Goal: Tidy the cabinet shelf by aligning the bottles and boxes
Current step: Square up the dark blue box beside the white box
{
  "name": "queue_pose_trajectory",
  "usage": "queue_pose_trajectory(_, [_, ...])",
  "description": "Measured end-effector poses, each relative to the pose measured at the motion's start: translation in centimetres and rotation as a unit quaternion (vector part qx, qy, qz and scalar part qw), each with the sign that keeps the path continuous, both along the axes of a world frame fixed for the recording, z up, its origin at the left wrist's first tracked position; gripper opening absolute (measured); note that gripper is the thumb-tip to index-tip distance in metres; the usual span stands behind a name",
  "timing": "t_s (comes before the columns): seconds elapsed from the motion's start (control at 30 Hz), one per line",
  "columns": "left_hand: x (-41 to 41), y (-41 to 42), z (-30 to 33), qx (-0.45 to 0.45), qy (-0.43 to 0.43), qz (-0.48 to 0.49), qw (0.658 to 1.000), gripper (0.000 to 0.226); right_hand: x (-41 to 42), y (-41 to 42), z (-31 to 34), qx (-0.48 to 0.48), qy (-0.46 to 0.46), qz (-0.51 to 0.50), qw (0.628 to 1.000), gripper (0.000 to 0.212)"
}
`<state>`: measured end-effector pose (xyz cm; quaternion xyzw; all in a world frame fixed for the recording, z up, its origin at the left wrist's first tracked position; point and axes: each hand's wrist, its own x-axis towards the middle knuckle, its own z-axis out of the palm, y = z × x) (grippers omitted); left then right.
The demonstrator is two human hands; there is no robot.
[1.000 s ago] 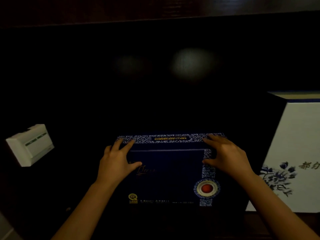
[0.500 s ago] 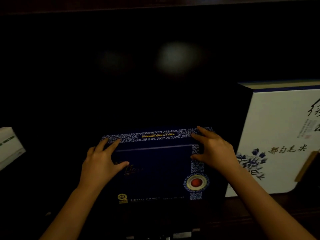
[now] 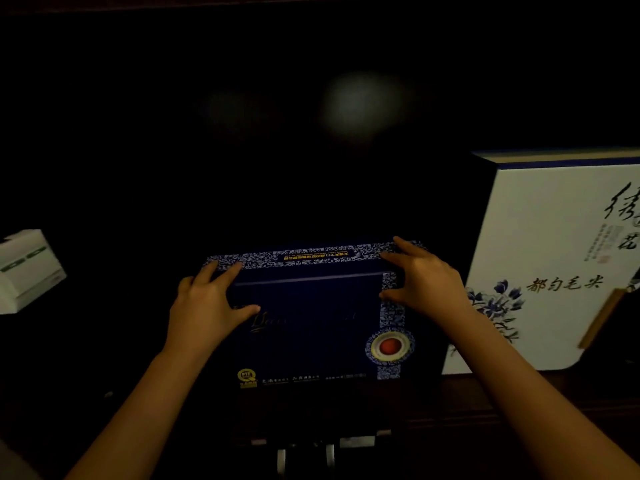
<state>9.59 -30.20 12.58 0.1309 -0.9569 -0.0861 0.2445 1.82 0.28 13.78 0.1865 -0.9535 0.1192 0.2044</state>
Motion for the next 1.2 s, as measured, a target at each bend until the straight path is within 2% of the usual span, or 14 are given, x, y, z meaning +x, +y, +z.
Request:
queue_pose_trajectory(0.6, [-0.1, -0.3, -0.6, -0.011, 0.011, -0.014, 1.0, 0.085, 0.6, -0.2, -0.2, 0.0, -0.006, -0.012, 1.0, 0.071])
queue_pose_trajectory(0.83, [0.3, 0.6, 0.1, -0.078, -0.05, 0.036, 0.995, 0.086, 1.4, 0.4, -0.3, 0.022, -0.006, 0.015, 1.0, 0.069])
queue_pose_trajectory(1.0, [1.0, 4.3, 1.5, -0.116, -0.102, 0.084, 0.984, 0.081, 3.1, 2.6, 1.2, 0.043, 0.01, 0.048, 0.998, 0.064])
queue_pose_trajectory(1.07, [1.7, 6.8, 1.9, -0.12, -0.095, 0.061, 0.986, 0.077, 4.2, 4.0, 1.8, 0.041, 0.022, 0.06, 0.997, 0.061])
queue_pose_trajectory(1.2, [3.7, 14.1, 2.4, -0.08, -0.025, -0.058, 0.995, 0.069, 6.9, 9.3, 2.0, 0.036, 0.035, 0.058, 0.997, 0.054])
